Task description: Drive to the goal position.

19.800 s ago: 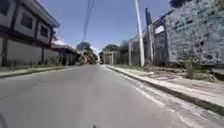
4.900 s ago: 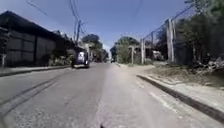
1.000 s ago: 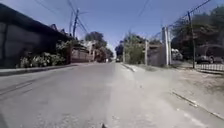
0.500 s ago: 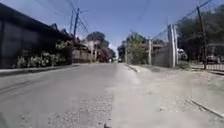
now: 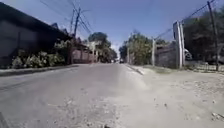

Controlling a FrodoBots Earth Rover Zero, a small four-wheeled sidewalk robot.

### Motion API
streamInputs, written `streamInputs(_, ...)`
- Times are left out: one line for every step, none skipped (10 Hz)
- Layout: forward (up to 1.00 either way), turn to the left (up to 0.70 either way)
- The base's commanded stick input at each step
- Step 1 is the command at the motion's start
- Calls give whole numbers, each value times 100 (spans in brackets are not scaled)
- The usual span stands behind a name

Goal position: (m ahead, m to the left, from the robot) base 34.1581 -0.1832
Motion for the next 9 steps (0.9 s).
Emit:
streamInputs(100,-33)
streamInputs(100,0)
streamInputs(100,0)
streamInputs(100,0)
streamInputs(100,0)
streamInputs(100,0)
streamInputs(100,0)
streamInputs(100,0)
streamInputs(100,0)
